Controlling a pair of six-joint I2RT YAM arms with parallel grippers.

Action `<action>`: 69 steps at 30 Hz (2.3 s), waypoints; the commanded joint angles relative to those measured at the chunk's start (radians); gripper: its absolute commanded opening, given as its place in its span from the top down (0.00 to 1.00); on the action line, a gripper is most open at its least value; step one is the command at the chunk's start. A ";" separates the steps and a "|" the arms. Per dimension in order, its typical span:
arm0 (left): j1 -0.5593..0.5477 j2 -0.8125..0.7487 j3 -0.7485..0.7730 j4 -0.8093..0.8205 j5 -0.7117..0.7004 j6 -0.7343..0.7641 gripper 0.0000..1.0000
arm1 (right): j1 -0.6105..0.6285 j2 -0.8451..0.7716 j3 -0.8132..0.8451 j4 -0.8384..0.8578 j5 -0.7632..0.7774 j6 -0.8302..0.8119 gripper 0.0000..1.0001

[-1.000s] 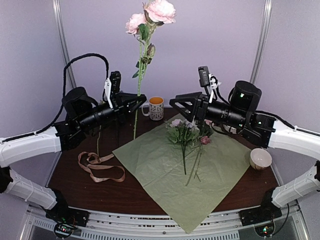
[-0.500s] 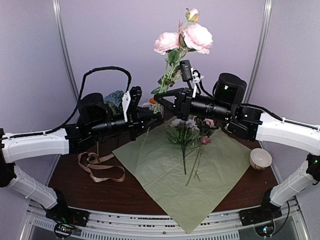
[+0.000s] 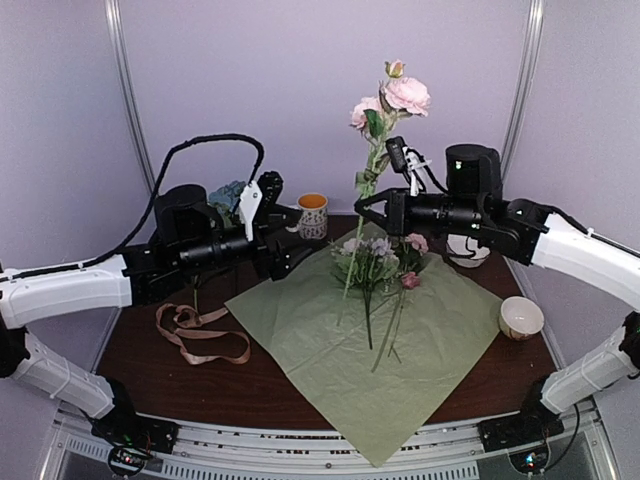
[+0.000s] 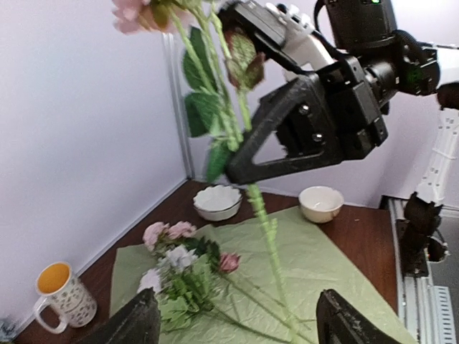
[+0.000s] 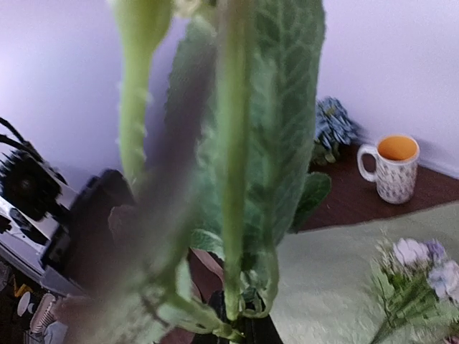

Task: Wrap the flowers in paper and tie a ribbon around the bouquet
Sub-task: Place the fake flower on the flattened wrapping paper, then pick up the fake flower from the corner of the board.

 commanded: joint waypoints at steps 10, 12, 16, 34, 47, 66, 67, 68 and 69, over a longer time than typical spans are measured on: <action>0.320 0.067 0.107 -0.401 -0.546 -0.309 0.24 | -0.287 0.224 -0.078 -0.268 -0.161 0.197 1.00; 0.354 0.069 0.089 -0.420 -0.547 -0.324 0.24 | -0.307 0.292 -0.052 -0.265 -0.128 0.200 1.00; 0.453 0.091 0.069 -0.473 -0.524 -0.358 0.24 | -0.322 0.399 0.007 -0.297 -0.035 0.183 1.00; 0.765 0.572 0.283 -0.530 -0.219 -0.412 0.30 | -0.259 0.315 0.075 -0.418 0.232 0.099 0.57; 0.767 0.720 0.317 -0.555 -0.304 -0.413 0.45 | -0.218 0.247 0.037 -0.421 0.214 0.085 0.57; 0.763 0.261 0.009 -0.305 -0.593 -0.553 1.00 | -0.198 0.138 0.011 -0.420 0.233 0.077 0.56; 0.754 0.213 -0.012 -0.281 -0.616 -0.543 1.00 | -0.195 0.131 0.009 -0.413 0.230 0.073 0.56; 0.740 0.171 -0.027 -0.261 -0.643 -0.520 1.00 | -0.193 0.124 0.006 -0.404 0.224 0.067 0.56; 0.720 0.117 -0.036 -0.243 -0.665 -0.487 1.00 | -0.188 0.115 0.003 -0.391 0.215 0.061 0.57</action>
